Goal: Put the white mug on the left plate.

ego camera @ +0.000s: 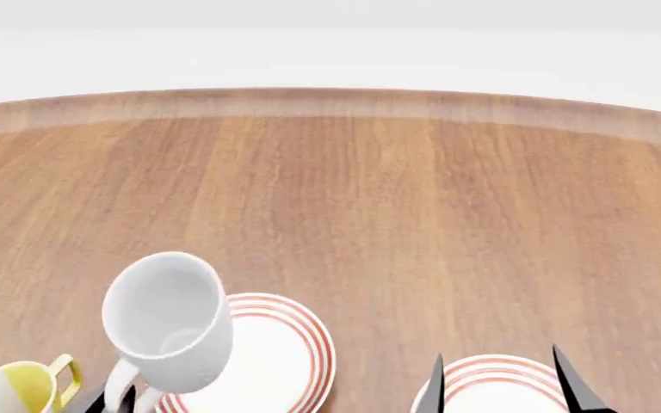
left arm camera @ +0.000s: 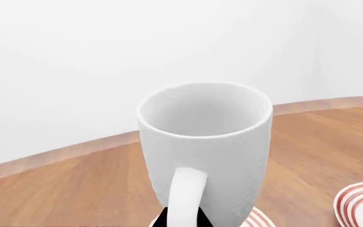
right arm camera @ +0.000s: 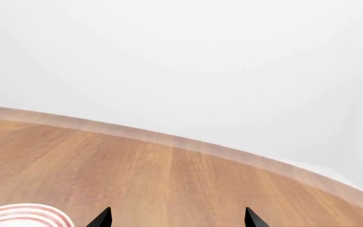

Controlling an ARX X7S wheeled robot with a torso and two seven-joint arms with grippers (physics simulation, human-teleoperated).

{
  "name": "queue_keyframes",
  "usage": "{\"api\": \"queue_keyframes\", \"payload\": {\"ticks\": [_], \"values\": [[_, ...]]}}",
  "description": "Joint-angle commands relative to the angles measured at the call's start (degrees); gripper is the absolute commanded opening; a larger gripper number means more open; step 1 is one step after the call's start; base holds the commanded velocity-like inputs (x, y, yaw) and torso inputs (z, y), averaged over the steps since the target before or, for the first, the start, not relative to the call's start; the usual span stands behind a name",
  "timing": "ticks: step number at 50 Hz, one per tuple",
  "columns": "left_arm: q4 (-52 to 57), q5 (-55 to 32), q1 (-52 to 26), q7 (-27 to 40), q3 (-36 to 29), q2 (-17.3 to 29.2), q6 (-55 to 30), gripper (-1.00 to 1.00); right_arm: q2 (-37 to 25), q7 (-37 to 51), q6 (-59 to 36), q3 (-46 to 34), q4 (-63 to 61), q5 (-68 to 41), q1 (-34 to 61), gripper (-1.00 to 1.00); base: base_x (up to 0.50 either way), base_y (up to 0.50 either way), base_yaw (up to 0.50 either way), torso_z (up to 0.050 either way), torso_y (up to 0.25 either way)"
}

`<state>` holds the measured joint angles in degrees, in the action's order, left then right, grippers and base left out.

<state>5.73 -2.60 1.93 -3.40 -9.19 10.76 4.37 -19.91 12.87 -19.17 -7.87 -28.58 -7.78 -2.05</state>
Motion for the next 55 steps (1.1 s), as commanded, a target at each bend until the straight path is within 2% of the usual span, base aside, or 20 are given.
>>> {"api": "queue_keyframes", "payload": {"ticks": [1,36,48,55], "values": [[-4.56,0.82,-4.53,0.37,-2.04,-0.56,-1.11,-1.0,-0.2,0.18,0.16,0.14,0.0,-0.33,-0.12,1.0,0.0,0.0,0.0,0.0,0.0],[-18.0,4.2,-13.52,0.07,-4.94,1.49,-0.59,-1.0,-0.55,0.71,0.5,-0.53,0.59,-0.52,0.06,1.0,0.0,0.0,0.0,0.0,0.0],[-24.6,2.76,-15.68,-0.7,-6.01,-0.2,2.19,-1.0,-0.69,0.89,1.11,-0.23,1.0,-0.91,-0.16,1.0,0.0,0.0,0.0,0.0,0.001],[-25.46,-1.42,-15.97,-3.69,-5.76,-0.99,1.9,-1.0,-0.73,0.98,1.35,-0.4,1.36,-0.9,-0.14,1.0,0.0,0.0,0.0,0.0,0.0]]}}
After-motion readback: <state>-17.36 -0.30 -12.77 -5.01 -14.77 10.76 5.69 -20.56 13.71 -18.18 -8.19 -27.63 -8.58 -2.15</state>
